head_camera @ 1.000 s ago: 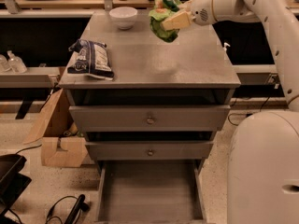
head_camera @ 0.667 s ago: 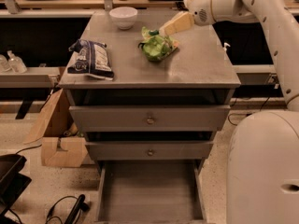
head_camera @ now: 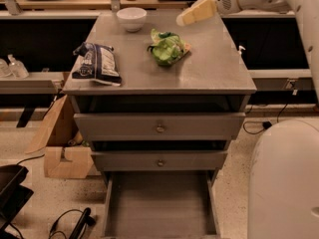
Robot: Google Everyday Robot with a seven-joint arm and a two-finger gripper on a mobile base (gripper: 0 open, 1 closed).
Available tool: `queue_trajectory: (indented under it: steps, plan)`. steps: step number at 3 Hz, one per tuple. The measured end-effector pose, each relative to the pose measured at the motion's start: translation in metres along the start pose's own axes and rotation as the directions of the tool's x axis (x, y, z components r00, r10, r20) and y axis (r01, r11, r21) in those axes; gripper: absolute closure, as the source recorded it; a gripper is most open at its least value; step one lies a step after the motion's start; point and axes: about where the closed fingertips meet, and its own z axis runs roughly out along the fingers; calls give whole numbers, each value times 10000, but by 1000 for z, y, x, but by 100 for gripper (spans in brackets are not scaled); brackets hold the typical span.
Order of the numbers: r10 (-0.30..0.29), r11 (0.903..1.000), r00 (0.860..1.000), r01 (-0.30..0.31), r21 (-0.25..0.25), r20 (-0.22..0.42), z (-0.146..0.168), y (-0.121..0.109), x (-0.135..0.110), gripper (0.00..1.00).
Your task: Pick green rice chip bag from bottom drawer and place on counter
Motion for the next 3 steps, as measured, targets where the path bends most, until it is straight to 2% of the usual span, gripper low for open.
queue_trajectory:
  steps: [1,2,3]
  plan:
    - [134,9852,9996,-175,1704,257,-72,-25,-34,0]
    - [450,9256,9978,-602,3737,494,-157,-36,-58,0]
    - [347,8279,9939,-875,5540,1051,-253,-15,-97,0]
